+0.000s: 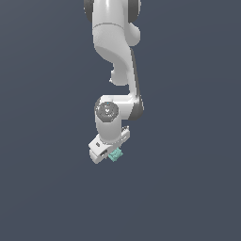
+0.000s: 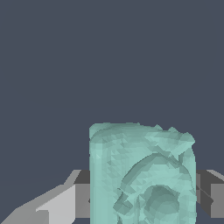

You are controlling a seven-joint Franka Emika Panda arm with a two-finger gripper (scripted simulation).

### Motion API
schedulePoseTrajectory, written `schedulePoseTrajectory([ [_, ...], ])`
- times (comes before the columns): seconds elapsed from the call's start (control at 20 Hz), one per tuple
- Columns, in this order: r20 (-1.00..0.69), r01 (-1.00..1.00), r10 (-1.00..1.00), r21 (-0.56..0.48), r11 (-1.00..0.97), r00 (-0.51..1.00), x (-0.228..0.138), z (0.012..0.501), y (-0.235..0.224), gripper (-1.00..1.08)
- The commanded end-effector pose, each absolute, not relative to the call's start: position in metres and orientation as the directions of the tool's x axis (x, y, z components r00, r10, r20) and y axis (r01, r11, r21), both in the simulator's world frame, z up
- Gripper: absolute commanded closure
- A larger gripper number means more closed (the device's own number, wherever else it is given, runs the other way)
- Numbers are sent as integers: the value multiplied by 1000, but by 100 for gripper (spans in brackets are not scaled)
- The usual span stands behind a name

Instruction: Pick up the object and move it to a goal position.

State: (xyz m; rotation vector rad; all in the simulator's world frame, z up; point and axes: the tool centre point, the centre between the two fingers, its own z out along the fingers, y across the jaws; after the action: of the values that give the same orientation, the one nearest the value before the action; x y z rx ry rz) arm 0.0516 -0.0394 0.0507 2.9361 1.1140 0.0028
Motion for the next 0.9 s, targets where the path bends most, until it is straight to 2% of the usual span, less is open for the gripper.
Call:
schedulePoseTrajectory([
  [0.0,0,664,664,0,-748,748,51,49,-39,108],
  [0.5,1,664,664,1,-748,748,50,54,-38,108],
  [0.85,1,664,664,1,-748,748,41,76,-33,108],
])
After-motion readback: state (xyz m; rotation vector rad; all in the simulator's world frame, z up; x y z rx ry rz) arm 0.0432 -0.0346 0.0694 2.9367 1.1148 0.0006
